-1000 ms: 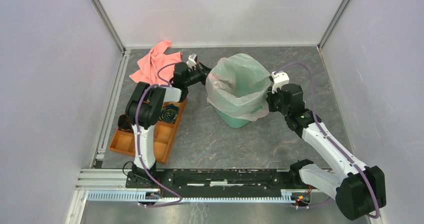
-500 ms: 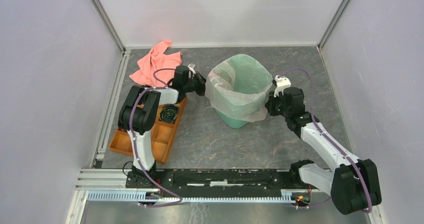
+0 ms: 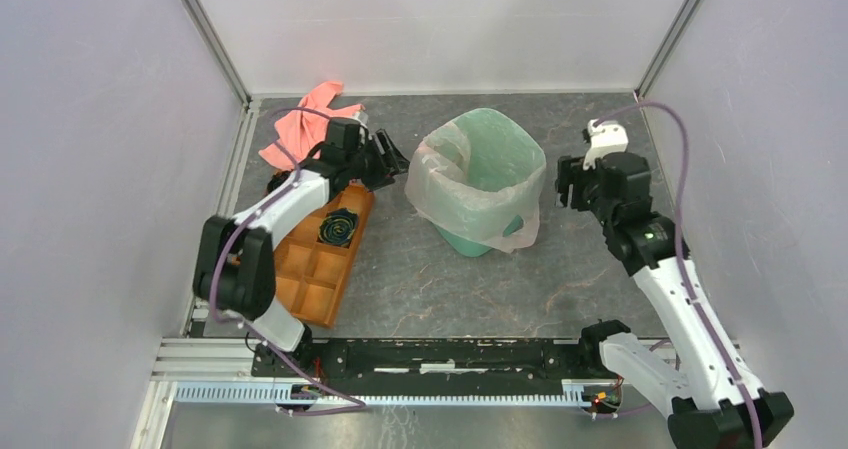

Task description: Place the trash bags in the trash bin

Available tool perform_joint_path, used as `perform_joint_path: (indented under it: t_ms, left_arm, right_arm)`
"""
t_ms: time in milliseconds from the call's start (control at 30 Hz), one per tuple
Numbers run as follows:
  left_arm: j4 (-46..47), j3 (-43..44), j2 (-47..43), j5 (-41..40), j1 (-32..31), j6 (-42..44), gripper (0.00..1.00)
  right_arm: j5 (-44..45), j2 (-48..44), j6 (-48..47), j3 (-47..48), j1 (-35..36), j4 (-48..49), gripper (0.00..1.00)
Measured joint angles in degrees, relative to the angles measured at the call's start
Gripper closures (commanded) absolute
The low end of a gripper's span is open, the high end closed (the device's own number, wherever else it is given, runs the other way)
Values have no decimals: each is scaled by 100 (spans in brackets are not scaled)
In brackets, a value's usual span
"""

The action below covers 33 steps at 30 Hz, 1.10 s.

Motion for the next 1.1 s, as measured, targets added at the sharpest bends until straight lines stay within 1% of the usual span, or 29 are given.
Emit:
perform_joint_path:
  t_ms: [67,100,233,300,367,400,467,533,633,767,867,933,1000,1100]
  left_arm:
    - [-326,-116,-503,-308,46,254,14]
    - [-481,-181,-765,-494,55,382,12]
    - [-1062,-391,-1644,-1158,94,763,11]
    - [-1318,-527,-2048,-1355,96,927,10]
    - [-1502,-767,-2496,-1305,101,1025,8]
    - [-1565,-883,-2702,-1231,103,1043,8]
    - [-1628,-1156,-3158,-885,105,1040,5]
    - [-1569,-1482,-3672,-369,85,960,1]
    - [-1414,-1891,-4310,72,-98,640,0]
    - [-1322,-2105,-4824,210,-529,343,0]
    - [-1191,-2114,-4874,238,-772,256,0]
    - [-1147,-2124,-4809,240,-841,229,0]
    - [-1121,-2151,-4721,236,-881,216,0]
    - [-1130,-2179,-4647,229,-925,188,0]
  right_arm:
    - [44,-35,-109,570,0,-214,22]
    - [-7,-31,-175,863,0,-251,21]
    - [-778,280,-380,1843,61,-221,23]
    - [-1270,732,-446,2426,310,-199,23]
    - [-1700,1456,-577,3073,750,-179,26]
    - [-1766,1593,-605,3156,981,-160,27]
    - [-1976,2332,-756,3648,1405,-402,29]
    - [-2017,3036,-866,3991,1681,-581,38]
    - [-1976,3766,-953,4039,1816,-883,45]
    - [-1923,4527,-953,4009,1827,-1176,45]
    - [-1989,4990,-953,4011,1899,-1290,43]
    - [-2221,5211,-957,4011,2017,-1325,39]
    - [-2507,5257,-964,4006,2114,-1198,34]
    - [-2621,5178,-999,3947,2175,-1167,30]
